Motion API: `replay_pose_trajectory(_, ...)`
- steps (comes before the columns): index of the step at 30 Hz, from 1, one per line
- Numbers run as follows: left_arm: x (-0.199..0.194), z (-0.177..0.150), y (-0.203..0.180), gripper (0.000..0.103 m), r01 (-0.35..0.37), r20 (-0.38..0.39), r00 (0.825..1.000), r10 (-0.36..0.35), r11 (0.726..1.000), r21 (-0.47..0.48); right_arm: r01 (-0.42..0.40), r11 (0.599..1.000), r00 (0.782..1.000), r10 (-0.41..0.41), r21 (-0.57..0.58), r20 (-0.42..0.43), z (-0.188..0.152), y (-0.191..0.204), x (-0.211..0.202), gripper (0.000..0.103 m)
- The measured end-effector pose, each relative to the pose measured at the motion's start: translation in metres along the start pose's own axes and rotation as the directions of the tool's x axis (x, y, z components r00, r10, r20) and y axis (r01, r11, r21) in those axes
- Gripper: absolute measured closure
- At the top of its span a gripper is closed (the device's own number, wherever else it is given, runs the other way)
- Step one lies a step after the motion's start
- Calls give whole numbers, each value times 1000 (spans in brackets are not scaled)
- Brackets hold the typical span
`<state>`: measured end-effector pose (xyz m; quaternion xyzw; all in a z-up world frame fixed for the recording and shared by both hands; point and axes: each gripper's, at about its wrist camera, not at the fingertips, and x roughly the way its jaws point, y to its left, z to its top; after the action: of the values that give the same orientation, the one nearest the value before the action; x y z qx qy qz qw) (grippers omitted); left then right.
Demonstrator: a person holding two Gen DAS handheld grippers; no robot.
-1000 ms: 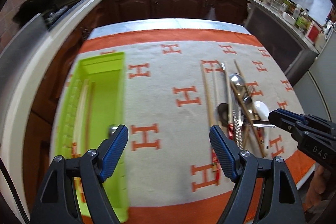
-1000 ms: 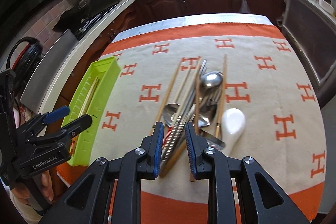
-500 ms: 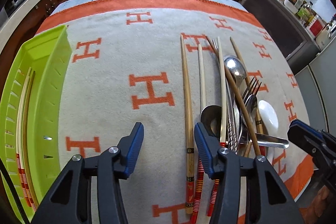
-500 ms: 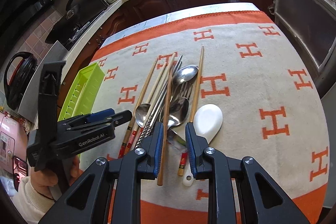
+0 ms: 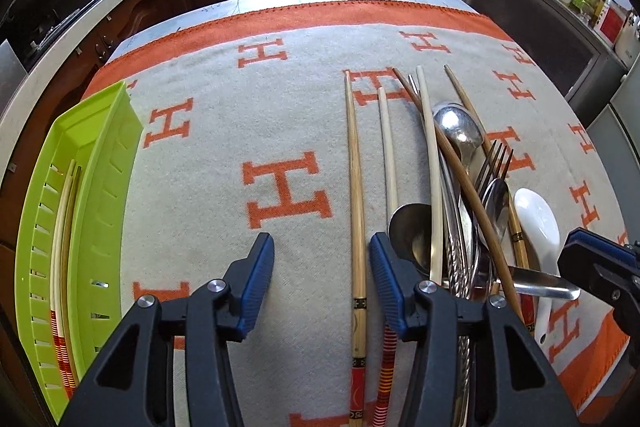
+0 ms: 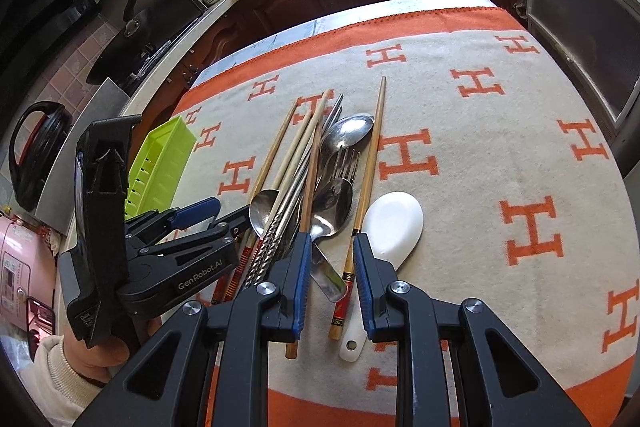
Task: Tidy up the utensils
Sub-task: 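Reach the left tool to a wooden chopstick and grasp it, then lift the grasped wooden chopstick with the left tool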
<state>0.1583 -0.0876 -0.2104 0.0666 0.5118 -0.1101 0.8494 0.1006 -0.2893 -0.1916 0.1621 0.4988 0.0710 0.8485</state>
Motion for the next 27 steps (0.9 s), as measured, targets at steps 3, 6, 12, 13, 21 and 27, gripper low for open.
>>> replay_pose_trajectory(3,-3,-3,-3,84,22,26,999,-23,1000,17,-17,1000,1000,17,-3,1,0,3,1,81)
replay_pose_trajectory(6,-4,-4,-5,98,44,38,998,-44,999,16,-40,999,999,40,4,-7,1,6,6,81)
replay_pose_trajectory(12,-6,-7,5,99,80,54,995,-78,996,-27,-49,999,998,50,21,-41,2,10,21,81)
replay_pose_trajectory(13,-6,-8,8,99,78,55,996,-76,996,-34,-46,999,998,47,19,-41,2,12,23,81)
replay_pose_trajectory(21,-20,-9,22,99,75,97,993,-69,995,-62,4,999,999,-6,-36,-51,4,28,43,82)
replay_pose_trajectory(27,-37,-6,26,99,76,137,988,-67,995,-60,108,986,993,-113,-126,-33,2,46,57,94)
